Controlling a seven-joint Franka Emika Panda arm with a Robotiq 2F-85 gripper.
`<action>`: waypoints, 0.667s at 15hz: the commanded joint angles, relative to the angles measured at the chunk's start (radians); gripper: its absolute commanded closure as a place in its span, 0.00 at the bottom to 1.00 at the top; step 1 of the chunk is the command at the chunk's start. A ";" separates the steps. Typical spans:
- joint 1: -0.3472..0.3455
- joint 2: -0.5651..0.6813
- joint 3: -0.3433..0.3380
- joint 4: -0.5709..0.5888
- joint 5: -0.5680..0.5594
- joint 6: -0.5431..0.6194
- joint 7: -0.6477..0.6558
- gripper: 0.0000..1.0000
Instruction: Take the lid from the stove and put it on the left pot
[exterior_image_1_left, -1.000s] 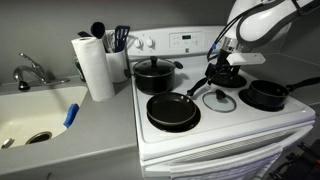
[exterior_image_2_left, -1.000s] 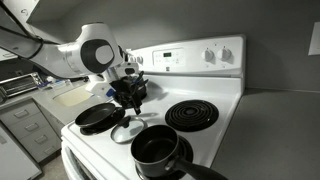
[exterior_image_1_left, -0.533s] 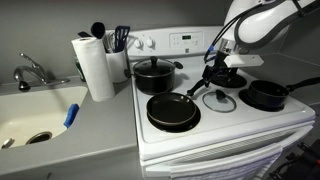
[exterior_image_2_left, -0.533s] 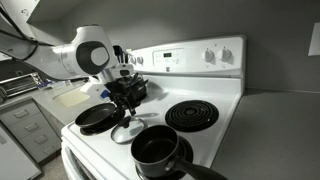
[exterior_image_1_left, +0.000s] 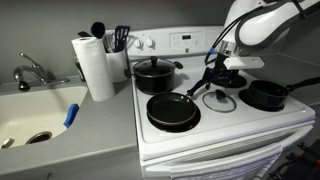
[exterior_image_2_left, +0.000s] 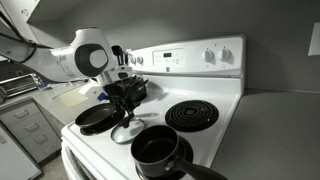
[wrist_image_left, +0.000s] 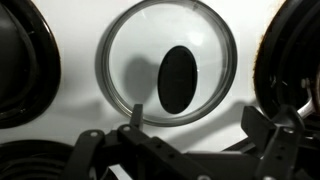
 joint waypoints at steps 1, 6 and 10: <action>0.005 -0.004 0.010 -0.012 -0.005 0.001 -0.002 0.00; 0.029 -0.026 0.035 -0.072 0.024 0.025 -0.005 0.00; 0.025 -0.085 0.033 -0.125 -0.016 0.004 0.022 0.00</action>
